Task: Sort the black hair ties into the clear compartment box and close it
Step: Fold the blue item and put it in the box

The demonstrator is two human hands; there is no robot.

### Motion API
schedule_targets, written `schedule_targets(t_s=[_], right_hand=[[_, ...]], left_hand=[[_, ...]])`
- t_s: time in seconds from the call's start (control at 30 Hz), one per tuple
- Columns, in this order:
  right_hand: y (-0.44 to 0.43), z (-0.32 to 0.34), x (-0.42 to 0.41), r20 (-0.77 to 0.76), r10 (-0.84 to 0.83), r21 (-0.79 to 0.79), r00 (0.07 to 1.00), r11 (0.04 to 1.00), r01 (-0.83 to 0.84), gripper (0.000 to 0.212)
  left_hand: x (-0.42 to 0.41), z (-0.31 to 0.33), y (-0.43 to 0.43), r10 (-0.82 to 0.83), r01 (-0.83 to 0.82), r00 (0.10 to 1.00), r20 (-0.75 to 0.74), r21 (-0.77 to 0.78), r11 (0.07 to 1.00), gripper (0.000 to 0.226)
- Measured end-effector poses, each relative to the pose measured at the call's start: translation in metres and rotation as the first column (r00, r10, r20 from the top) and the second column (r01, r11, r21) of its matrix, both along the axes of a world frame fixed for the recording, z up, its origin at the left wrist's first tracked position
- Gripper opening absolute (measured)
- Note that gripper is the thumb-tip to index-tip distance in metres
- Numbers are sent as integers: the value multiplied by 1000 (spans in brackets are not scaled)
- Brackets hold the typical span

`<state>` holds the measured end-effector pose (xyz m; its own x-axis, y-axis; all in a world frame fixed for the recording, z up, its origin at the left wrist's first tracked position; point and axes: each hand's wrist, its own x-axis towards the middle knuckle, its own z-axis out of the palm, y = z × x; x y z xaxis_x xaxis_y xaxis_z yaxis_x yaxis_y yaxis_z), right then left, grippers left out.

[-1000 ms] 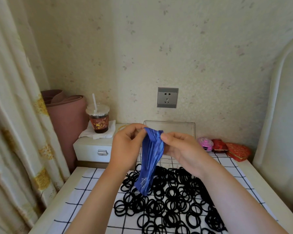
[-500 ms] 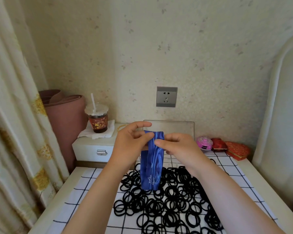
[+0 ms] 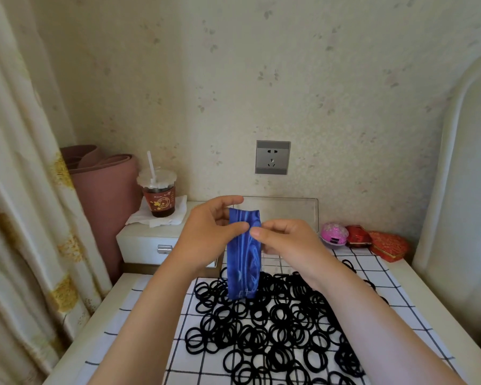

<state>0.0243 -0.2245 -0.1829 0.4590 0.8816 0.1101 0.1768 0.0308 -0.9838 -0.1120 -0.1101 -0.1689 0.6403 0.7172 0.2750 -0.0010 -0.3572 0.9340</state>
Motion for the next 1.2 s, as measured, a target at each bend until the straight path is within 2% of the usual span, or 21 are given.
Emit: schedule_targets(t_s=[0.07,0.2,0.3,0.4,0.5,0.57,0.63,0.77,0.83,0.9,1.0,1.03,1.1,1.13,1.2], right_hand=[[1,2,0,49,-85,40,995,996,84,8],[4,-2,2,5,-146,164,989,976,143,3],[4,1,3,35,-169,195,985,968,159,4],[5,2,3,3,-172,241,985,956,166,6],[6,1,7,-46,-95,221,994,970,103,34],[3,2,11,16,69,101,998,992,-70,47],[-1,-3,13,96,222,-61,970,974,-217,33],[0,-15,15,95,217,-198,972,961,-195,6],[2,-18,15,72,220,-223,973,954,-200,8],[3,-20,15,42,201,-215,979,958,-188,14],[4,-18,13,16,151,-180,988,973,-146,17],[4,-16,12,-4,135,-160,991,978,-134,19],[3,-14,11,-38,98,-139,994,985,-102,22],[2,-13,11,-42,80,-146,996,986,-85,23],[3,-14,11,-20,45,-188,999,981,-48,24]], left_hand=[[-1,0,1,21,-14,997,-73,92,996,38],[-1,3,-4,77,-48,990,-115,238,970,18],[1,2,-5,118,-76,987,-107,339,938,10],[3,2,-5,154,-119,986,-58,398,910,15],[4,4,-5,76,-79,997,23,287,955,19],[5,4,-4,56,-69,996,76,188,980,21],[6,4,-4,96,-109,989,116,113,988,21],[5,3,-2,149,-134,973,175,-99,986,17],[6,-5,3,198,-148,962,187,-250,957,16],[6,-14,7,228,-133,956,184,-421,897,26],[2,-26,9,143,45,966,217,-681,731,46],[0,-29,8,61,84,982,180,-700,709,51],[0,-37,1,-109,109,993,36,-611,784,66],[1,-40,-3,-129,102,991,-13,-543,834,67],[4,-43,-10,-69,55,997,-16,-429,901,55]])
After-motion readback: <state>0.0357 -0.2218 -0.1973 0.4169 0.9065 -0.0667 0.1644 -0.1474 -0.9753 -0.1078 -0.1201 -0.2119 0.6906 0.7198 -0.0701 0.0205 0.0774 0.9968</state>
